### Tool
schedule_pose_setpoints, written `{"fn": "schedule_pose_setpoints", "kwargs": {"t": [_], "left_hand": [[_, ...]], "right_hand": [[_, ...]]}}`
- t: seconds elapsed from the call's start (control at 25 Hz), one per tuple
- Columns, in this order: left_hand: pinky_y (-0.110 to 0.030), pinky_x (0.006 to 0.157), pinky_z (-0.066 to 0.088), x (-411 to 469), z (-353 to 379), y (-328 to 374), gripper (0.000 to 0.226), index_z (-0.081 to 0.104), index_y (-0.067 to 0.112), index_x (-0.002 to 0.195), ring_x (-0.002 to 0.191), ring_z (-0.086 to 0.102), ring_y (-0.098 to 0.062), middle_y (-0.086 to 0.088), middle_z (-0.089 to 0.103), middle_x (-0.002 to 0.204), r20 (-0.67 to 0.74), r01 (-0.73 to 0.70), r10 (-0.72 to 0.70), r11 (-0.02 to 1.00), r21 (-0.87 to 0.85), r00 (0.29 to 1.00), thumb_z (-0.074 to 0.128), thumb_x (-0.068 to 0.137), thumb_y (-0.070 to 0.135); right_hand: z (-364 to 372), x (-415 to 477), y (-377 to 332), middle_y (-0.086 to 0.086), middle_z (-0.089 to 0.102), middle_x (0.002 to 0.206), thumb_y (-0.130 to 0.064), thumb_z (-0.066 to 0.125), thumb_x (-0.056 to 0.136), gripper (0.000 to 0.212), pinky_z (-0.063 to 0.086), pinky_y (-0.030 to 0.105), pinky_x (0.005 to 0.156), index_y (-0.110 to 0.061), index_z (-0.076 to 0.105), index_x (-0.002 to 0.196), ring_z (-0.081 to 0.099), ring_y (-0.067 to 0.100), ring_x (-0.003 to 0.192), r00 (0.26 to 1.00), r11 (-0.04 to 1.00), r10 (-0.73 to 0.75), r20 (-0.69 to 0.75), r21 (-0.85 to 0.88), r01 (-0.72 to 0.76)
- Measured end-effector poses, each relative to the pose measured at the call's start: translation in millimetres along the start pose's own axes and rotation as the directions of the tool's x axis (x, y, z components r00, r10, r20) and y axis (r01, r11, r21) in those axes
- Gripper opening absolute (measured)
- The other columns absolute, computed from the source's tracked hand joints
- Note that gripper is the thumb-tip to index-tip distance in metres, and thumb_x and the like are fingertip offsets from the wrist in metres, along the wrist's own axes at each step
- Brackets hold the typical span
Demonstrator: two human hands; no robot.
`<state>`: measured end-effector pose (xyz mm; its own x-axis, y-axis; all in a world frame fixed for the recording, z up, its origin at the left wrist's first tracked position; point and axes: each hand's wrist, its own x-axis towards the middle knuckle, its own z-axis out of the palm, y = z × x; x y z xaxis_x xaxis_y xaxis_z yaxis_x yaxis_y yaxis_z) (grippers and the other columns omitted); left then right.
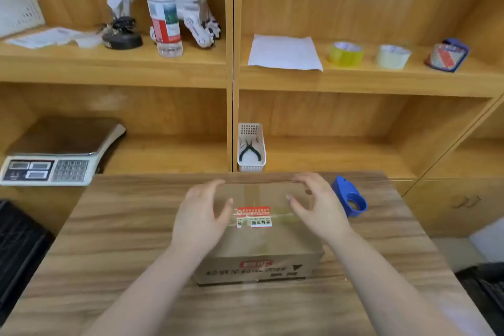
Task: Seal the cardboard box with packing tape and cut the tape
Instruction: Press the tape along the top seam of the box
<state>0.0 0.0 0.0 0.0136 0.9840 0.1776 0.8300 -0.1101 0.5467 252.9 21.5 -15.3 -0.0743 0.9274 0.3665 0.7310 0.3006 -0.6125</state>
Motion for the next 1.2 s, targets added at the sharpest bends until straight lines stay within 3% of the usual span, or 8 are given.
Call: {"fn": "schedule_pose_setpoints", "kwargs": {"t": [0.16,0.28,0.4,0.52,0.64,0.8,1.0,1.2], "left_hand": [[-0.035,0.107,0.038,-22.1,49.9,-10.2,0.040,0.058,0.023,0.127,0.129,0.046,-0.019,0.002,0.060,0.132,0.100,0.074,-0.077,0.996,0.040,0.992,0.053,0.090,0.037],[-0.035,0.101,0.043,-31.1,79.6,-12.7,0.045,0.068,0.021,0.116,0.120,0.055,-0.024,0.000,0.065,0.124,0.037,0.158,-0.161,0.986,0.058,0.986,0.044,0.087,0.045],[-0.043,0.110,0.036,-29.4,96.7,-4.1,0.056,0.063,0.022,0.125,0.123,0.052,-0.031,-0.006,0.059,0.135,0.002,0.200,-0.203,0.967,0.156,0.979,0.035,0.087,0.052],[-0.046,0.117,0.022,-17.8,105.1,-5.0,0.062,0.055,0.024,0.135,0.133,0.045,-0.031,-0.009,0.049,0.147,0.033,0.186,-0.202,0.947,0.260,0.979,0.032,0.088,0.058],[-0.047,0.120,0.007,7.1,103.6,-15.4,0.064,0.030,0.030,0.149,0.148,0.021,-0.023,-0.004,0.024,0.161,0.168,0.115,-0.185,0.927,0.358,0.968,0.017,0.092,0.056],[-0.055,0.119,0.000,62.8,100.7,-29.0,0.049,0.012,0.041,0.150,0.151,-0.002,-0.023,0.002,0.002,0.164,0.323,0.044,-0.188,0.914,0.404,0.927,0.020,0.102,0.037],[-0.051,0.120,-0.001,105.6,111.9,-12.1,0.050,0.008,0.044,0.150,0.150,-0.008,-0.026,-0.003,-0.004,0.164,0.399,0.002,-0.192,0.902,0.431,0.897,0.017,0.101,0.046],[-0.043,0.122,0.002,132.3,121.8,-3.7,0.060,-0.002,0.039,0.151,0.150,-0.007,-0.028,-0.012,-0.012,0.162,0.475,-0.130,-0.108,0.888,0.442,0.873,0.024,0.103,0.015]], "right_hand": [[23.8,-3.6,43.8,-0.001,0.057,0.129,-0.027,0.070,0.080,0.033,0.042,0.045,0.104,-0.020,0.065,0.112,0.047,0.020,0.125,0.980,0.996,0.015,0.198,-0.084,0.002],[33.4,14.4,72.3,-0.001,0.043,0.147,-0.044,0.068,0.078,0.047,0.026,0.047,0.115,-0.029,0.061,0.122,0.030,0.022,0.141,0.929,0.996,-0.044,0.369,-0.059,0.071],[36.9,40.2,82.1,-0.009,0.029,0.155,-0.060,0.063,0.074,0.063,0.017,0.043,0.117,-0.039,0.050,0.132,0.016,0.016,0.145,0.872,0.995,-0.030,0.489,-0.068,0.073],[39.3,65.7,89.4,-0.012,0.029,0.154,-0.056,0.065,0.076,0.067,0.020,0.046,0.116,-0.043,0.041,0.137,0.021,0.017,0.142,0.827,0.993,0.007,0.562,-0.100,0.059],[43.3,77.5,99.6,-0.011,0.043,0.145,-0.057,0.065,0.076,0.068,0.034,0.039,0.110,-0.040,0.042,0.138,0.037,0.016,0.134,0.811,0.996,0.041,0.584,-0.086,0.011],[43.2,73.7,104.7,-0.004,0.047,0.137,-0.062,0.058,0.079,0.069,0.046,0.042,0.097,-0.034,0.040,0.140,0.045,0.019,0.126,0.845,0.979,0.140,0.516,-0.201,-0.039],[36.4,34.1,95.9,0.010,0.042,0.135,-0.057,0.045,0.088,0.072,0.049,0.041,0.093,-0.022,0.025,0.147,0.052,0.028,0.115,0.843,0.928,0.253,0.474,-0.365,-0.073],[47.9,-7.2,63.7,0.012,0.037,0.128,-0.055,0.044,0.090,0.077,0.050,0.036,0.092,-0.014,0.017,0.149,0.047,0.027,0.114,0.869,0.921,0.287,0.404,-0.366,-0.134]]}}
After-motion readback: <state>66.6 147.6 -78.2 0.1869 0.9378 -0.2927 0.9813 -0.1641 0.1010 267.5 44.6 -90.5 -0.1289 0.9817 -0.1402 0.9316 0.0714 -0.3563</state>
